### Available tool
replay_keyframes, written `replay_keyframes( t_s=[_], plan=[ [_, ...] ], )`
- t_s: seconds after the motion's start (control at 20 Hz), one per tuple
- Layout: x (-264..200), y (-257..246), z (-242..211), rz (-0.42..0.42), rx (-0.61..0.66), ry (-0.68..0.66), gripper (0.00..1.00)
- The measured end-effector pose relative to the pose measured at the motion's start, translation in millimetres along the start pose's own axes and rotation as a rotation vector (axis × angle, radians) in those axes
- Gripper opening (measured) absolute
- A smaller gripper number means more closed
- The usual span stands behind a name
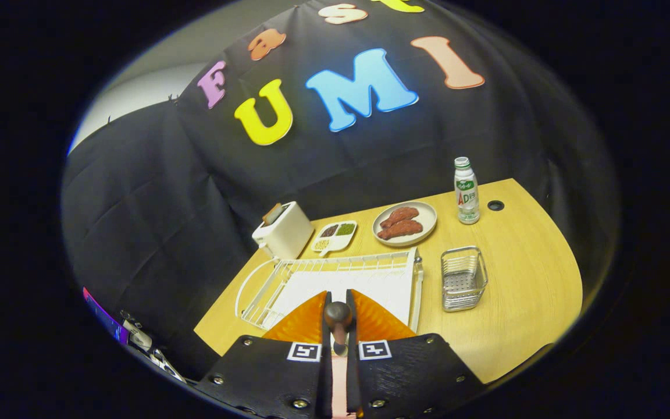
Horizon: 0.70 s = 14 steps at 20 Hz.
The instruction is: Take the plate from the dish rack, then take the spoon from the basket and place it into the plate.
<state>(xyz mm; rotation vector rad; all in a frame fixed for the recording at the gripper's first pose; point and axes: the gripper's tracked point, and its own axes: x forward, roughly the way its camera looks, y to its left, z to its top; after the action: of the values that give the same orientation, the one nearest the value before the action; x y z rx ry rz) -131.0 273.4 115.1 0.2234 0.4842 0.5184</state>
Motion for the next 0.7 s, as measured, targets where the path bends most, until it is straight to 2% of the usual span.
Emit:
replay_keyframes(
  t_s=[0.3,0.7],
  plan=[
    [4,25,-61,0.015,-0.128,0.091,0.09],
    [10,29,-116,0.008,-0.185,0.172,0.09]
  ],
)
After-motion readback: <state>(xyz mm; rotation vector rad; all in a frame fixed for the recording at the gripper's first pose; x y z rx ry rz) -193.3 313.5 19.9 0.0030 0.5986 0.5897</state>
